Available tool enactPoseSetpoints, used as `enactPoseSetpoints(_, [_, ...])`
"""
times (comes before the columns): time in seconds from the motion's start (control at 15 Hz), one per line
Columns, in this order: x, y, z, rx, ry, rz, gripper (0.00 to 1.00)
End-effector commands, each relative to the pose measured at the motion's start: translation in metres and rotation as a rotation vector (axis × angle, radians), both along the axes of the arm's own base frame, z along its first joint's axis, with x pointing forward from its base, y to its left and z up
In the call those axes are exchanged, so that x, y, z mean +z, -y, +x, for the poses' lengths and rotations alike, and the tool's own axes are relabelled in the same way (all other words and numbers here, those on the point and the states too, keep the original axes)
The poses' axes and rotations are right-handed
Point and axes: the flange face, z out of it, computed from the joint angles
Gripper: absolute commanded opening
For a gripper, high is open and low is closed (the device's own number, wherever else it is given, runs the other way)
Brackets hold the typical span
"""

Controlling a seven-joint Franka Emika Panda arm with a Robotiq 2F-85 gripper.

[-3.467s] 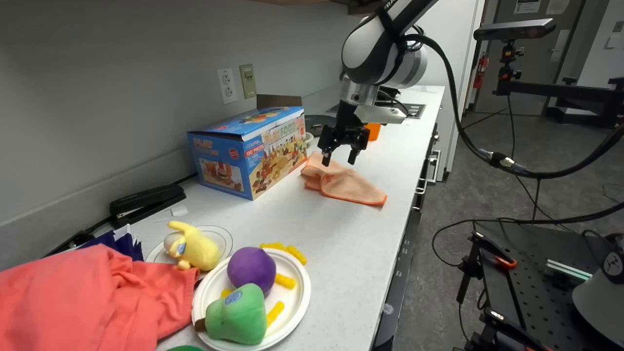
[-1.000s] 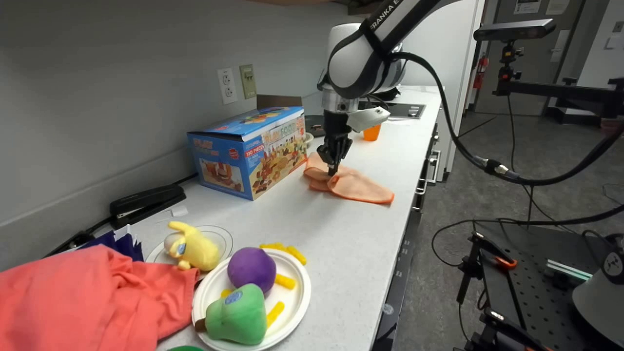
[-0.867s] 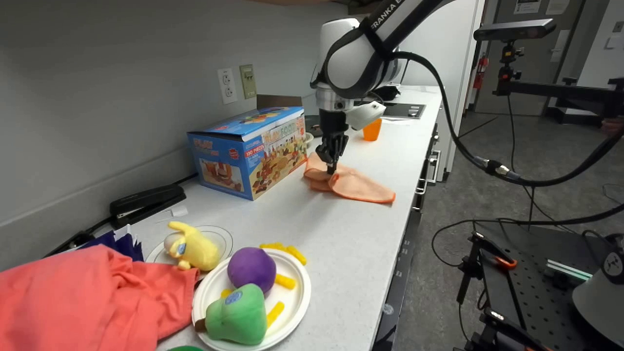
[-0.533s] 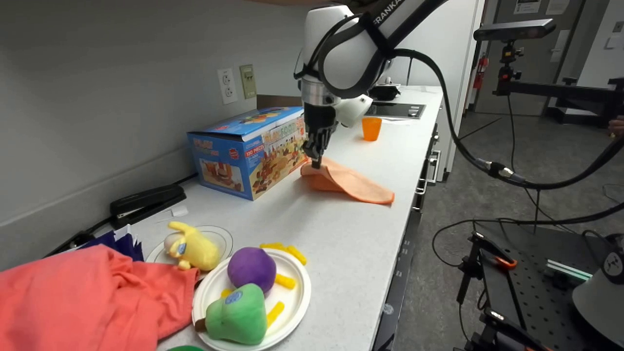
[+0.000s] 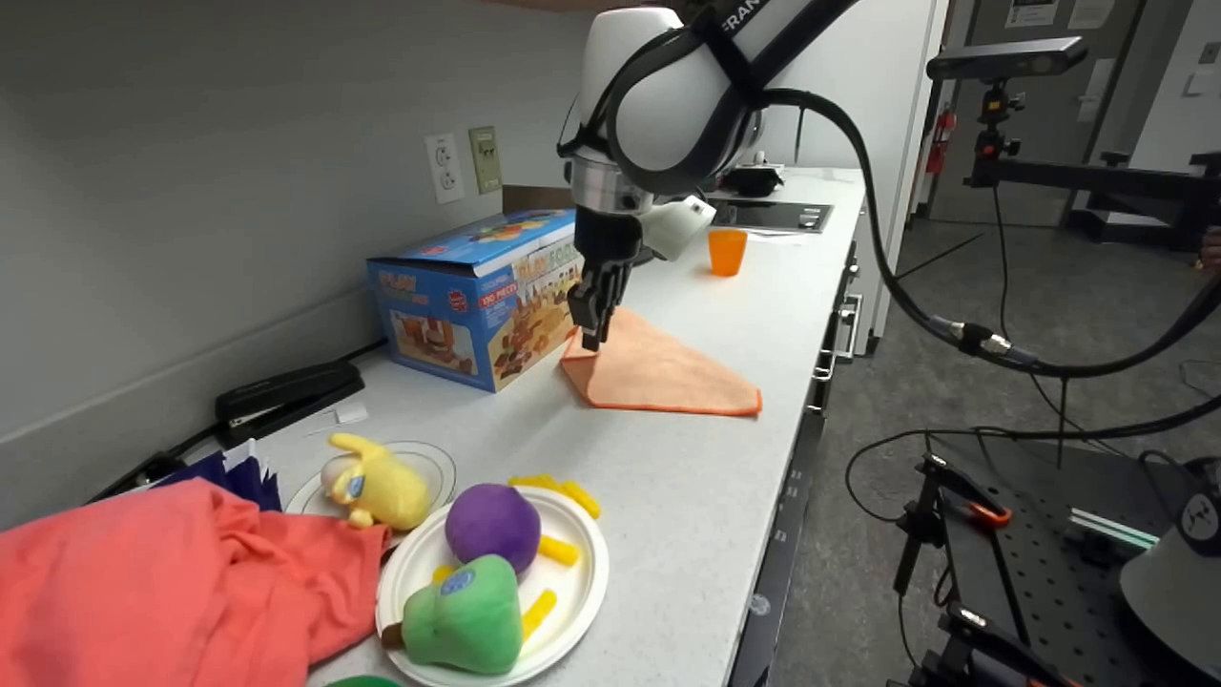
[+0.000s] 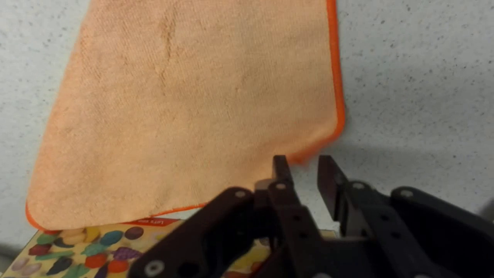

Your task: Fold the towel on the table

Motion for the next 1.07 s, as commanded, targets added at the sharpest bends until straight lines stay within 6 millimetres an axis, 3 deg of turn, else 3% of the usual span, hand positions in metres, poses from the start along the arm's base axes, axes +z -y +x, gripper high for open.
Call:
enactPoseSetpoints(0.0, [0.003,0.005,-0.006,0.009,-0.009,0.019,0.57])
enactPoseSetpoints(0.33, [0.027,0.013,-0.02,0.014,-0.005,0.005,0.96])
enactPoseSetpoints(0.4, [0.034,0.015,-0.025,0.015,-0.005,0.007,0.99])
enactPoseSetpoints(1.0, [0.119,0.041,-0.104,0.017,-0.163,-0.016,1.0])
